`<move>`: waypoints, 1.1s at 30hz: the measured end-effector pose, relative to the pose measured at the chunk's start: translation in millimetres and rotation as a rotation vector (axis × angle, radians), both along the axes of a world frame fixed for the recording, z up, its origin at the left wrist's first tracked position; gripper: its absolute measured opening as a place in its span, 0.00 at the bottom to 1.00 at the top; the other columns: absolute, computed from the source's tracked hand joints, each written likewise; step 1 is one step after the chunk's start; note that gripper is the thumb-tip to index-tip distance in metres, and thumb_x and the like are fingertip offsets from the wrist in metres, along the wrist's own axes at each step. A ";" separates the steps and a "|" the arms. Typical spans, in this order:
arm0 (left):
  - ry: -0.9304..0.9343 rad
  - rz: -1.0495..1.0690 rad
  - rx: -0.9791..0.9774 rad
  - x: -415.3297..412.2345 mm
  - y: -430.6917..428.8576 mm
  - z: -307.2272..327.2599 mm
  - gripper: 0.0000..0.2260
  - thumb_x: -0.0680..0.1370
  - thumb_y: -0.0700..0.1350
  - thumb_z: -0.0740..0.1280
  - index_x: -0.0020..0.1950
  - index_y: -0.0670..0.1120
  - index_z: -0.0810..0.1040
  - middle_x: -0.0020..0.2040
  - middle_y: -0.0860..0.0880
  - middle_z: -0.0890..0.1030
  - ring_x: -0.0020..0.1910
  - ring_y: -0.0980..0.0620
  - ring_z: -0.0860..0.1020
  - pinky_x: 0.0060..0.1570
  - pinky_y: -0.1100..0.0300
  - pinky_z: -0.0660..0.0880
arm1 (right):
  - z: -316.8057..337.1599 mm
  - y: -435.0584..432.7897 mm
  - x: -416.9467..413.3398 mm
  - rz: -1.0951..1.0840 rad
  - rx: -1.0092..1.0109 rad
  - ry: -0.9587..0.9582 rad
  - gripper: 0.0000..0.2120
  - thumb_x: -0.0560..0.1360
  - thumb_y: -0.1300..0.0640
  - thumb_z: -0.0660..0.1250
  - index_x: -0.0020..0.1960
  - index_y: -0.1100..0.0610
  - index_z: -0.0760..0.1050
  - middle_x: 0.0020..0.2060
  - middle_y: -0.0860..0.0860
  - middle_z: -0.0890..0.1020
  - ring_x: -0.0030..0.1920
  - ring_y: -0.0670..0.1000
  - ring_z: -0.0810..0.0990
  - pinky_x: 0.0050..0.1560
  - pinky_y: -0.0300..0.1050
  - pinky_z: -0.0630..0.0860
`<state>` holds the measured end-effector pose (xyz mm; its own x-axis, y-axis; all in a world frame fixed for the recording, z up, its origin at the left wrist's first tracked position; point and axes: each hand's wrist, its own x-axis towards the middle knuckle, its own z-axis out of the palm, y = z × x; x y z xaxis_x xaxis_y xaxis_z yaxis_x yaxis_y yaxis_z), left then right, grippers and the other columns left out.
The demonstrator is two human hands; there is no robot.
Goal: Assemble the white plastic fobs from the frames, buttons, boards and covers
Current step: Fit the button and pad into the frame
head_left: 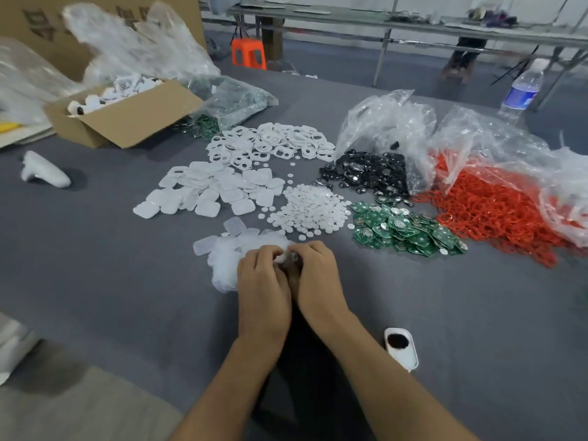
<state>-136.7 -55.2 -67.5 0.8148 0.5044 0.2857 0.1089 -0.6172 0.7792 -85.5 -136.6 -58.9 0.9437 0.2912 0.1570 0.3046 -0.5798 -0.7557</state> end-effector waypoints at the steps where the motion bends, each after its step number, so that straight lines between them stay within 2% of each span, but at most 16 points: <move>1: -0.019 0.013 -0.015 2.2 0.4 -0.8 0.12 0.79 0.31 0.63 0.58 0.43 0.78 0.53 0.49 0.76 0.55 0.47 0.74 0.58 0.48 0.74 | -3.7 1.9 1.7 -0.016 0.020 -0.008 0.13 0.77 0.67 0.65 0.60 0.62 0.79 0.56 0.58 0.77 0.57 0.57 0.76 0.60 0.49 0.72; 3: -0.060 0.032 -0.035 4.0 0.5 -3.2 0.12 0.79 0.31 0.64 0.58 0.44 0.78 0.51 0.53 0.74 0.53 0.47 0.75 0.56 0.49 0.76 | -10.2 0.9 1.8 -0.064 0.050 -0.039 0.11 0.76 0.68 0.66 0.57 0.60 0.81 0.53 0.57 0.79 0.54 0.56 0.77 0.56 0.44 0.72; 5: -0.091 0.045 -0.044 4.7 2.1 -5.7 0.12 0.78 0.32 0.66 0.57 0.46 0.78 0.51 0.54 0.73 0.52 0.49 0.76 0.54 0.53 0.77 | -13.1 -1.0 1.3 -0.122 0.090 -0.058 0.12 0.75 0.67 0.66 0.55 0.57 0.82 0.50 0.51 0.80 0.51 0.49 0.78 0.50 0.33 0.70; 6: -0.102 0.049 -0.049 5.2 3.1 -6.7 0.12 0.78 0.32 0.66 0.57 0.46 0.78 0.51 0.53 0.74 0.51 0.49 0.76 0.54 0.54 0.77 | -12.6 -1.5 0.8 -0.158 0.112 -0.068 0.10 0.77 0.66 0.66 0.54 0.55 0.82 0.49 0.48 0.80 0.49 0.45 0.78 0.49 0.28 0.69; 8: -0.112 0.047 -0.058 5.4 4.2 -6.8 0.12 0.79 0.33 0.66 0.58 0.47 0.77 0.53 0.52 0.75 0.51 0.52 0.76 0.53 0.59 0.76 | -11.2 -2.1 0.7 -0.239 0.189 -0.076 0.06 0.80 0.60 0.67 0.53 0.52 0.81 0.46 0.43 0.80 0.47 0.40 0.78 0.47 0.26 0.68; 11: -0.167 0.027 -0.061 1.7 3.2 -1.9 0.10 0.80 0.36 0.68 0.58 0.47 0.77 0.54 0.51 0.77 0.51 0.57 0.76 0.52 0.68 0.73 | -6.4 -8.8 -4.7 -0.317 0.369 -0.015 0.05 0.81 0.56 0.67 0.49 0.48 0.80 0.41 0.40 0.83 0.45 0.38 0.80 0.44 0.28 0.73; 13: -0.224 0.010 -0.138 -2.8 0.6 1.2 0.07 0.81 0.38 0.69 0.57 0.47 0.79 0.52 0.53 0.81 0.52 0.57 0.79 0.50 0.69 0.74 | -1.9 -19.3 -15.1 -0.342 0.506 0.087 0.05 0.80 0.56 0.68 0.48 0.48 0.81 0.41 0.42 0.85 0.43 0.42 0.83 0.44 0.35 0.78; 17: -0.214 -0.138 -0.633 -17.6 -13.1 16.8 0.07 0.80 0.43 0.73 0.56 0.51 0.81 0.49 0.56 0.86 0.51 0.59 0.84 0.50 0.68 0.78 | 11.8 -48.3 -47.3 -0.305 0.701 0.245 0.07 0.79 0.62 0.69 0.50 0.51 0.83 0.42 0.49 0.87 0.44 0.47 0.86 0.43 0.38 0.81; 18: -0.190 -0.196 -0.692 -21.0 -17.6 20.1 0.09 0.78 0.41 0.74 0.56 0.51 0.82 0.49 0.55 0.87 0.50 0.57 0.85 0.50 0.67 0.78 | 14.5 -55.4 -54.9 -0.292 0.726 0.282 0.08 0.79 0.63 0.69 0.51 0.52 0.84 0.43 0.50 0.87 0.45 0.48 0.86 0.44 0.38 0.81; 23: -0.065 -0.370 -0.835 -36.4 -33.2 34.1 0.13 0.75 0.37 0.76 0.57 0.50 0.82 0.47 0.48 0.88 0.49 0.52 0.86 0.50 0.63 0.80 | 31.1 -89.9 -82.4 -0.328 0.811 0.319 0.08 0.77 0.65 0.71 0.53 0.55 0.83 0.45 0.52 0.87 0.46 0.47 0.86 0.46 0.36 0.80; 27: 0.069 -0.545 -0.850 -43.2 -44.1 37.9 0.13 0.75 0.38 0.77 0.54 0.52 0.84 0.46 0.46 0.87 0.47 0.52 0.86 0.48 0.61 0.81 | 39.2 -118.6 -95.8 -0.377 0.808 0.251 0.09 0.74 0.65 0.73 0.52 0.55 0.84 0.39 0.52 0.86 0.37 0.44 0.82 0.38 0.32 0.77; 29: 0.106 -0.585 -0.843 -45.0 -50.6 38.4 0.12 0.75 0.37 0.76 0.54 0.52 0.84 0.45 0.46 0.87 0.45 0.53 0.86 0.48 0.61 0.81 | 41.4 -132.0 -102.2 -0.394 0.791 0.211 0.08 0.74 0.65 0.73 0.51 0.55 0.84 0.37 0.52 0.86 0.35 0.44 0.81 0.36 0.32 0.76; 31: 0.112 -0.623 -0.829 -45.9 -56.5 39.0 0.12 0.76 0.37 0.76 0.54 0.51 0.83 0.44 0.45 0.87 0.45 0.53 0.86 0.47 0.62 0.81 | 42.3 -144.1 -108.7 -0.370 0.767 0.205 0.08 0.74 0.62 0.73 0.52 0.53 0.84 0.39 0.54 0.86 0.37 0.45 0.82 0.38 0.33 0.77; 33: 0.077 -0.666 -0.784 -46.7 -61.3 39.7 0.13 0.76 0.35 0.75 0.54 0.52 0.83 0.45 0.47 0.87 0.45 0.54 0.86 0.46 0.64 0.80 | 42.4 -155.2 -113.6 -0.332 0.750 0.273 0.09 0.73 0.54 0.72 0.53 0.53 0.85 0.42 0.55 0.86 0.40 0.48 0.83 0.40 0.35 0.78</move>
<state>-183.4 -116.5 -27.8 0.9994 -0.0336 0.0064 -0.0027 0.1083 0.9941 -199.0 -291.8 -16.6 0.9942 -0.0966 -0.0473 -0.0401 0.0748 -0.9964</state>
